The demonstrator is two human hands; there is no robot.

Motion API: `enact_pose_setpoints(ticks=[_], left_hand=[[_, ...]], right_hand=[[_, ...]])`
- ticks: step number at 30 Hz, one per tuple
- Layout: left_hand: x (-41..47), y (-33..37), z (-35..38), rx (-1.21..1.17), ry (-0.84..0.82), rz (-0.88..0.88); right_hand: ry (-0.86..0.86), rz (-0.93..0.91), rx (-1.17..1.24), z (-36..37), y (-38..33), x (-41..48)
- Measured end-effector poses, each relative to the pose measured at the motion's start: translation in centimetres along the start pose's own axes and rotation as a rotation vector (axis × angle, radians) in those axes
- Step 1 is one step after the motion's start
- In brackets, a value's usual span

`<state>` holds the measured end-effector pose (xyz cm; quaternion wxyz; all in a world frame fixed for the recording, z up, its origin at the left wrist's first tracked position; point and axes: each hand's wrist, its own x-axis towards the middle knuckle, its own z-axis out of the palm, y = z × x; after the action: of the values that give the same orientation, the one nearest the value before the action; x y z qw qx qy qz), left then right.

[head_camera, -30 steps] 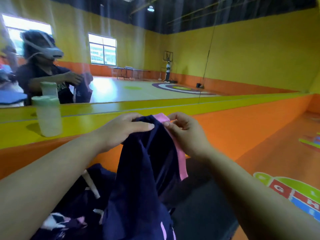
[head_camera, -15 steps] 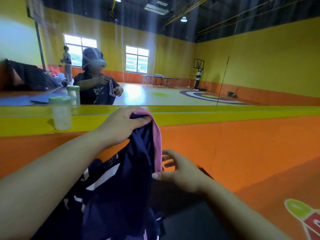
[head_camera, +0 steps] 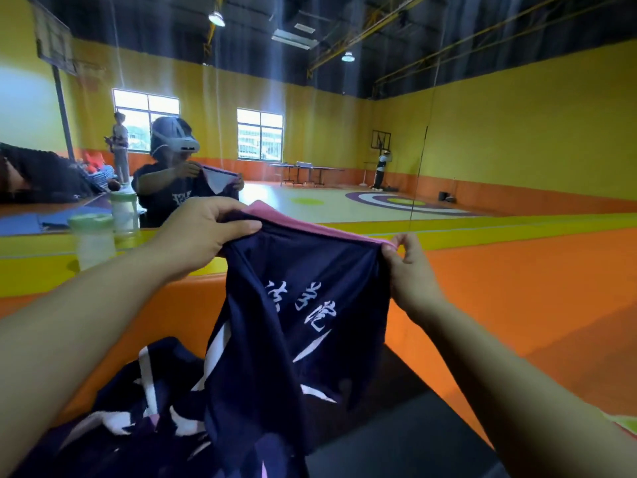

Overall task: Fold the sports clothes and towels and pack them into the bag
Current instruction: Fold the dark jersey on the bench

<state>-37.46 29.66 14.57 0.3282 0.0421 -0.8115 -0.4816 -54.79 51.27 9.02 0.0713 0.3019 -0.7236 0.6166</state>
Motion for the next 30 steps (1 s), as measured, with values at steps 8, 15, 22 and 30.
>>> enact_pose_setpoints(ticks=[8, 15, 22, 30], left_hand=[[4.2, 2.3, 0.7, 0.075, 0.081, 0.157], [6.9, 3.9, 2.6, 0.12, 0.14, 0.216], [7.8, 6.9, 4.9, 0.149, 0.19, 0.357], [8.4, 9.6, 6.2, 0.098, 0.226, 0.422]], right_hand=[[0.227, -0.281, -0.204, -6.2, -6.3, 3.1], [0.065, -0.221, -0.592, -11.8, -8.6, 2.6], [0.395, -0.351, -0.751, -15.1, -11.2, 1.5], [0.671, -0.368, -0.839, -18.6, -14.1, 0.8]])
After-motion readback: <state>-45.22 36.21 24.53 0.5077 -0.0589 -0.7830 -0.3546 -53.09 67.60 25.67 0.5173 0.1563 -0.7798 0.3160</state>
